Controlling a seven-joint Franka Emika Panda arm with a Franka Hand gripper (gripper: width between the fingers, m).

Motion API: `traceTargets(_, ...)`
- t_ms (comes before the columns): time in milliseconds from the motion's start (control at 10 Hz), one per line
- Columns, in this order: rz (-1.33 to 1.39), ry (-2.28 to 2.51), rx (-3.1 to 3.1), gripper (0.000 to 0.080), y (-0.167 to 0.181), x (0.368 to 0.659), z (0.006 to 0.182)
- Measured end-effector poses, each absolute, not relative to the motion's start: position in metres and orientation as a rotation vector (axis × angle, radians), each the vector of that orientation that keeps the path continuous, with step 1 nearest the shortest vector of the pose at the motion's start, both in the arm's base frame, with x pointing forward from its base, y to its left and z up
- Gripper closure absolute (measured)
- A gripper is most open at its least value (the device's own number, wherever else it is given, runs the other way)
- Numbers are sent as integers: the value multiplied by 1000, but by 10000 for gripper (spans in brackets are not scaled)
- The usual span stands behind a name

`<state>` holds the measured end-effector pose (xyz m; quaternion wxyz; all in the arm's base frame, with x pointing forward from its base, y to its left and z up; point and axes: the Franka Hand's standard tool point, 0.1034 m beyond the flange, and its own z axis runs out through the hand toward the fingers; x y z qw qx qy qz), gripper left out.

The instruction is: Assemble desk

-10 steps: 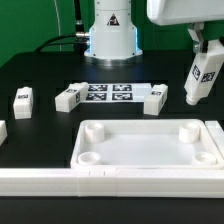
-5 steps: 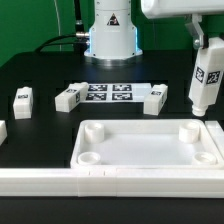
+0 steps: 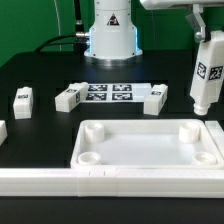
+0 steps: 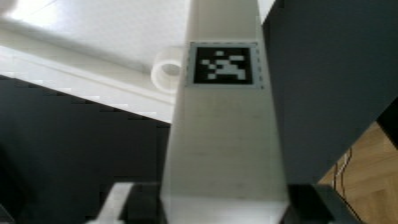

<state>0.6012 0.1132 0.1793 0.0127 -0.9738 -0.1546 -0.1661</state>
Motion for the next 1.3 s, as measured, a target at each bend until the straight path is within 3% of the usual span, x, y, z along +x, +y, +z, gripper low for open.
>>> traceTargets(200, -634, -537, -3008, 509, 108, 623, 185)
traceTargets(400, -648, -559, -2999, 509, 110, 641, 174)
traceTargets(900, -647, -568, -2998, 509, 110, 642, 168)
traceTargets(1300, -677, -632, -2990, 509, 104, 671, 161)
